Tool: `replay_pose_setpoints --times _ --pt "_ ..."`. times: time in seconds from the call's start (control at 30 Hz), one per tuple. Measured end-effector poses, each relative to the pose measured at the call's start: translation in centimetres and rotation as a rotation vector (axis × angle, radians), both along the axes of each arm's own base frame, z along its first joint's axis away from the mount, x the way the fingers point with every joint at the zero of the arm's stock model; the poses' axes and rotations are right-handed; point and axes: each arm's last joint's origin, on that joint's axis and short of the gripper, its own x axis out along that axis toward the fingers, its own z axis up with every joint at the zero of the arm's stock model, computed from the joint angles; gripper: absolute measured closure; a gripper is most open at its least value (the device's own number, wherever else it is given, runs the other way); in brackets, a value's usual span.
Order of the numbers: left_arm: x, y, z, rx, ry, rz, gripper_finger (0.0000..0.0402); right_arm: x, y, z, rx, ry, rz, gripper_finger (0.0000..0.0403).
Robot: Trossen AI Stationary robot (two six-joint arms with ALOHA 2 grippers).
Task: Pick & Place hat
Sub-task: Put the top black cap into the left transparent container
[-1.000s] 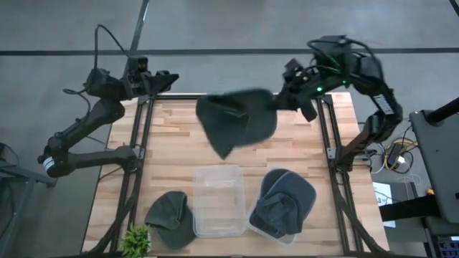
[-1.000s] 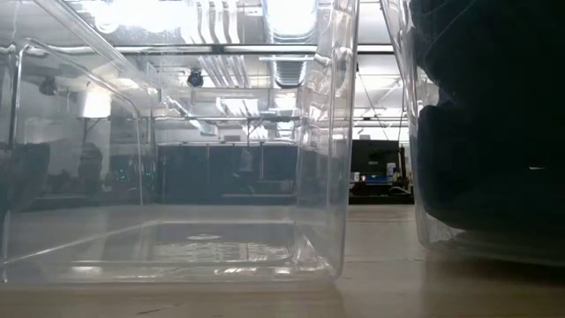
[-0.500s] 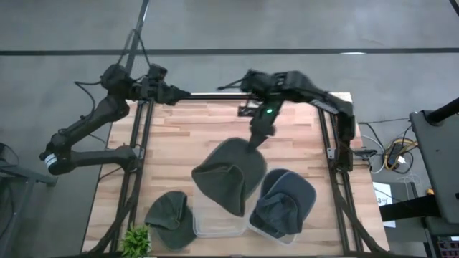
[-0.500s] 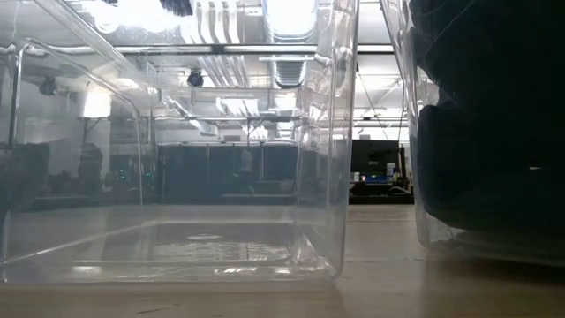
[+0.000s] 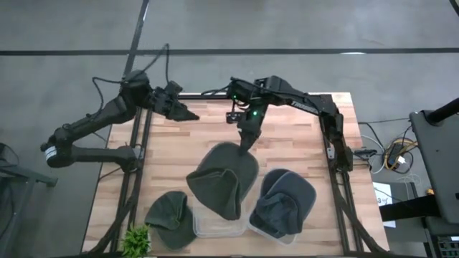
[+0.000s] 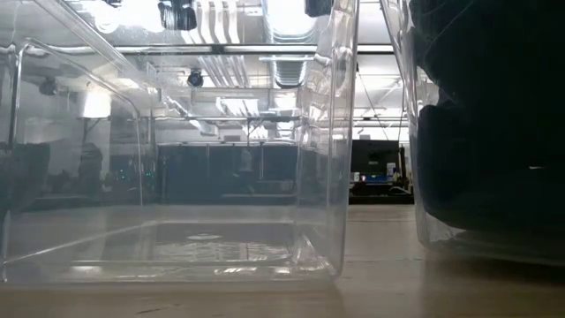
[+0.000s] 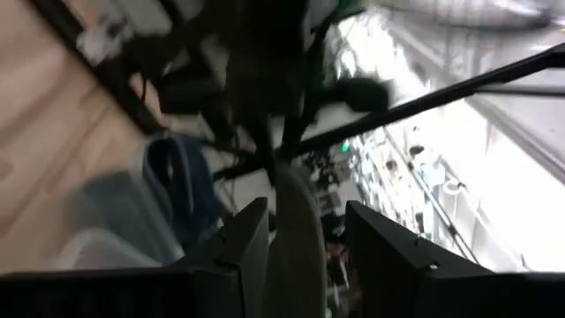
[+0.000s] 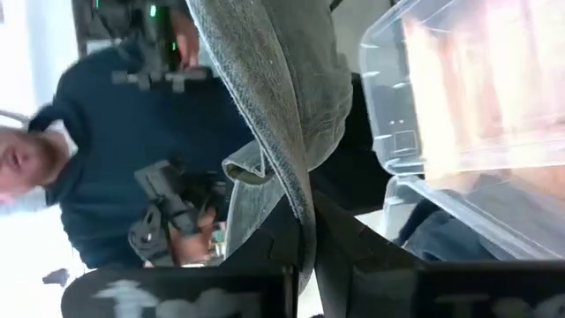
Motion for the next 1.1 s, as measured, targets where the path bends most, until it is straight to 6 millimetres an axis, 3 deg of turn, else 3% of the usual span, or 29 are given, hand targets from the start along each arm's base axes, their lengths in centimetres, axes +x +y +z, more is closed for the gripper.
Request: replay_pose_setpoints --times 0.2,0.4,0.83,0.97,1.1 --pt "1.5 -1.7 -1.0 -0.011 0.062 -0.095 0.0257 -0.3 -1.4 0.0 -0.078 0.056 -0.095 0.0390" --pt "2.5 -2.3 -1.4 -0.015 0.083 -0.054 0.0257 -0.7 -2.4 0.2 -0.080 0.069 -0.131 0.0390" --pt "4.9 -3.6 -3.2 -0.020 0.174 -0.072 0.0261 -0.6 -2.6 0.1 -0.082 0.064 -0.137 0.0390" --pt "5.4 -3.5 -3.8 -0.058 0.230 -0.071 0.0297 -0.6 -2.6 0.1 -0.085 0.066 -0.137 0.0390" --pt "5.6 -3.4 -4.1 -0.079 0.257 -0.049 0.0378 -0.6 -2.6 0.1 -0.087 0.062 -0.139 0.0390"
